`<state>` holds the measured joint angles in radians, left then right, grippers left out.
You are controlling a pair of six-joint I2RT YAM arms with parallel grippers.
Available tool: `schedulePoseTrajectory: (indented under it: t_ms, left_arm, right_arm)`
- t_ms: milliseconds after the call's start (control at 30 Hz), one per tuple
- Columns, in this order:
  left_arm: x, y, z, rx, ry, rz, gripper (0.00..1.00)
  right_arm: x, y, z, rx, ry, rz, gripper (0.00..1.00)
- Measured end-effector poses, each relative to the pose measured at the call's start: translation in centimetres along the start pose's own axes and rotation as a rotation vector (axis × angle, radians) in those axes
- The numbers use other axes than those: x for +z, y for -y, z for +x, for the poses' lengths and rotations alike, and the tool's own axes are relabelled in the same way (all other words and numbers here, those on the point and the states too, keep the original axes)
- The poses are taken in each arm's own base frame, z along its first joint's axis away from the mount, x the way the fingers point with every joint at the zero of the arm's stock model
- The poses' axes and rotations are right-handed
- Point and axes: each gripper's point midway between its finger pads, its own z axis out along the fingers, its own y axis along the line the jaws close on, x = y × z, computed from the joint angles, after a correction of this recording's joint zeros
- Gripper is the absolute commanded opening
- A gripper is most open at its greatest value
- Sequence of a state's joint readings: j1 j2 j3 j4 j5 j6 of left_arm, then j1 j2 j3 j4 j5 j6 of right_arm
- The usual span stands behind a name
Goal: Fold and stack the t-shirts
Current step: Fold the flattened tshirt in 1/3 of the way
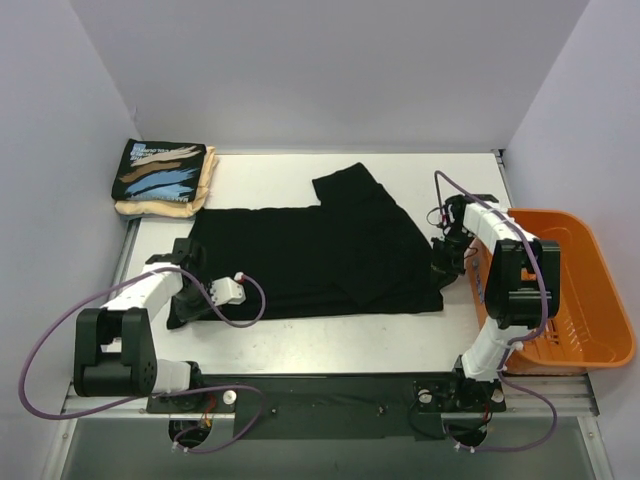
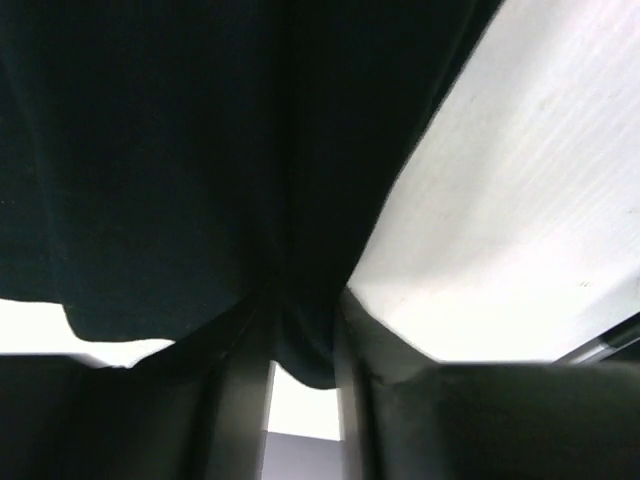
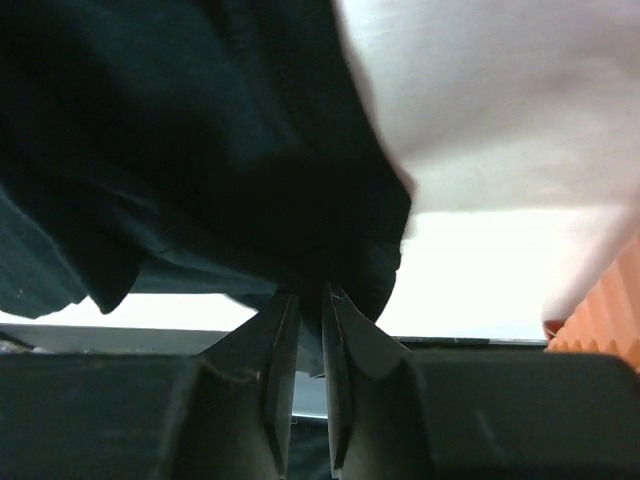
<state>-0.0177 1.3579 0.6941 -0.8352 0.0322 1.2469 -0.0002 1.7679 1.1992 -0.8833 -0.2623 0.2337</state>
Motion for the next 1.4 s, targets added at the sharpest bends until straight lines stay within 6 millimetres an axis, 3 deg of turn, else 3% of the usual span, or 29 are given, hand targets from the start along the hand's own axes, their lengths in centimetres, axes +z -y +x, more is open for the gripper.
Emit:
schedulePoseTrajectory:
  t_ms: [33,100,200,300,367,467,500,700,800,900,933,1000,1033,1100,1133,1233,1400]
  left_arm:
    - [0.0,0.1,0.2,0.001,-0.01,0.002,0.84]
    - [-0.2,0.2,0.6,0.004,-0.029,0.007,0.86]
    - [-1.1,0.7,0.8,0.004,-0.04,0.043,0.88]
    - [-3.3,-0.5,-0.1,-0.017,0.003,0.038,0.88]
    - [-5.0,-2.4,-0.9,-0.069,0.051,-0.013,0.79]
    - [-7.4,-5.6,-1.8,-0.167,0.121,-0.099,0.57]
    - [-7.6,-6.2,-2.0,-0.193,0.137,-0.105,0.56]
    - [-4.9,-6.4,-1.8,-0.318,0.139,0.018,0.65]
    - [-4.0,-6.4,-1.8,-0.331,0.135,0.045,0.65]
    - [-3.3,-6.7,-1.7,-0.331,0.124,0.052,0.65]
    - [-2.8,-6.8,-1.5,-0.33,0.113,0.057,0.63]
    - [-1.8,-7.1,-1.3,-0.331,0.091,0.068,0.45]
    - [-1.3,-7.2,-1.1,-0.332,0.081,0.074,0.4]
    - [-0.5,-7.3,-1.0,-0.333,0.068,0.089,0.2]
    - [-0.3,-7.2,-1.0,-0.336,0.067,0.094,0.0]
    - [-0.3,-7.1,-1.1,-0.332,0.074,0.1,0.0]
    - [-0.5,-7.1,-1.3,-0.338,0.085,0.096,0.0]
  right_arm:
    - [0.3,0.3,0.0,0.003,-0.009,0.016,0.3]
    - [0.6,0.8,0.0,0.005,-0.014,0.041,0.4]
    - [0.8,0.9,-0.3,-0.001,-0.008,0.048,0.46]
    - [0.7,0.8,-0.4,-0.022,0.003,0.069,0.47]
    - [0.3,0.4,-0.5,-0.045,0.02,0.08,0.47]
    - [-0.7,-0.2,-0.5,-0.076,0.062,0.077,0.47]
    - [-1.2,-0.5,-0.4,-0.094,0.082,0.073,0.49]
    - [-5.1,-4.3,-3.1,-0.228,0.249,0.011,0.5]
    - [-4.6,-5.8,-4.4,-0.27,0.258,-0.018,0.5]
    - [-2.2,-6.0,-5.1,-0.274,0.199,-0.02,0.5]
    - [-1.3,-6.0,-5.2,-0.275,0.178,-0.021,0.49]
    - [0.1,-6.1,-5.4,-0.278,0.144,-0.028,0.47]
    - [0.6,-6.1,-5.5,-0.279,0.134,-0.031,0.45]
    - [1.5,-6.1,-5.5,-0.28,0.116,-0.035,0.25]
    - [1.7,-6.1,-5.4,-0.283,0.113,-0.038,0.19]
    - [1.7,-6.5,-5.5,-0.287,0.115,-0.057,0.0]
    - [1.7,-6.9,-5.6,-0.286,0.124,-0.076,0.0]
